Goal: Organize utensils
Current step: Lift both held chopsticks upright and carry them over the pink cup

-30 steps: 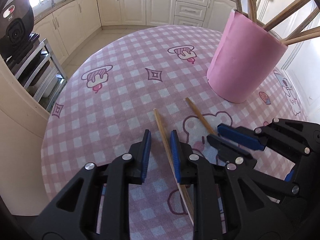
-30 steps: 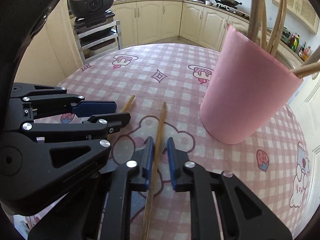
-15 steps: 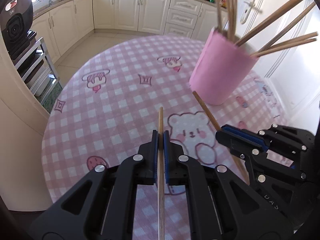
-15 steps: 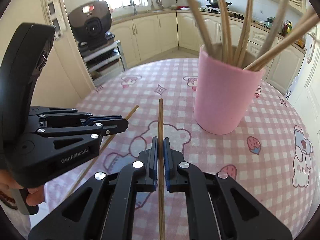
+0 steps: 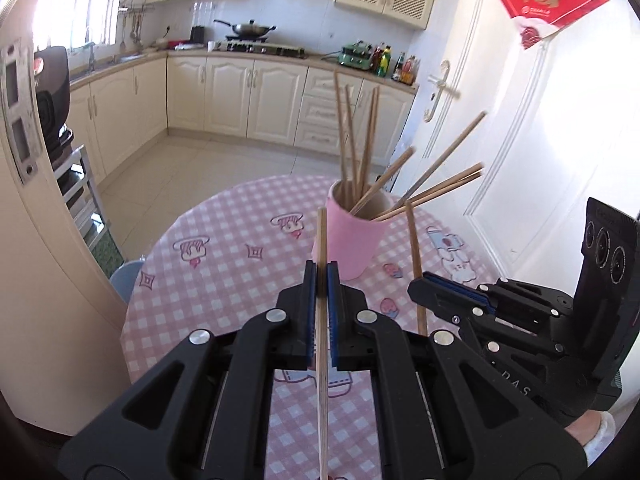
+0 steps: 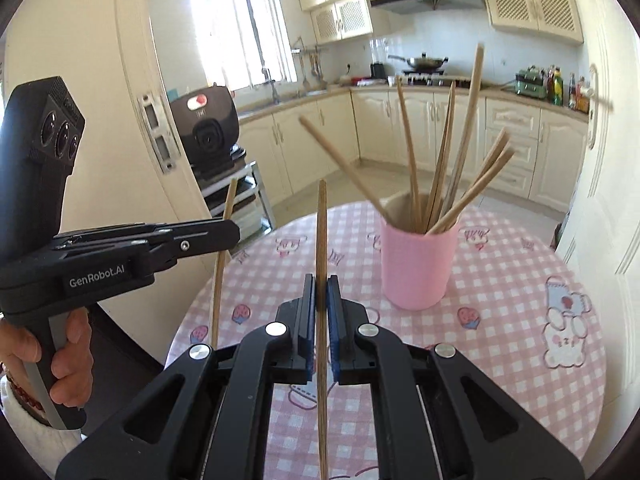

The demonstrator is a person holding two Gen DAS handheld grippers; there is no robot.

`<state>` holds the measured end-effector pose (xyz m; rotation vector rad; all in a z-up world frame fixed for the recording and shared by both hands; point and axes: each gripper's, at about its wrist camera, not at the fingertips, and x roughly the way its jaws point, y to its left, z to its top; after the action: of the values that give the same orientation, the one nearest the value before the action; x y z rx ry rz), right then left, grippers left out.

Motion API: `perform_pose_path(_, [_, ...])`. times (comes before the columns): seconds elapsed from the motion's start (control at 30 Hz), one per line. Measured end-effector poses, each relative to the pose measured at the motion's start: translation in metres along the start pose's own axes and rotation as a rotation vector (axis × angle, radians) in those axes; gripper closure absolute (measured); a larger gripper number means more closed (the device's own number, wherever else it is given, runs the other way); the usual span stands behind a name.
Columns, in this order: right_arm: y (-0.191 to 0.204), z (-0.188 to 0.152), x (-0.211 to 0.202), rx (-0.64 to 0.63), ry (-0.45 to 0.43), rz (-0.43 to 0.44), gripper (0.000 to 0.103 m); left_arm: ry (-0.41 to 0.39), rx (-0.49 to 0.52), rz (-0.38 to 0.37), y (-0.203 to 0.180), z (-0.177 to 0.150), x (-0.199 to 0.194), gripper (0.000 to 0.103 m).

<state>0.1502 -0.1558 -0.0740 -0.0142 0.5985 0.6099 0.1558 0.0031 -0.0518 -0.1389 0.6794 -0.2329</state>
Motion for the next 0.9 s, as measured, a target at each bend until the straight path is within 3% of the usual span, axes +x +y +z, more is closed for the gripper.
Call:
perform_pose_path(0.2, [0.007,0.009,-0.039,-0.022,-0.131,-0.036,0.098,-0.073,0.016,-0.016,-0.012,0.002,-0.027,0.098])
perform_pose_path(0.43, [0.009,0.015,-0.047,-0.03,-0.164,-0.066,0.098,-0.145,0.039,-0.017,-0.023,0.006,-0.045,0.098])
perform_pose_path(0.9, [-0.012,0.032,-0.065,-0.011,-0.22,-0.11,0.098,-0.186,0.023,0.007,-0.016,0.031,-0.043,0.098])
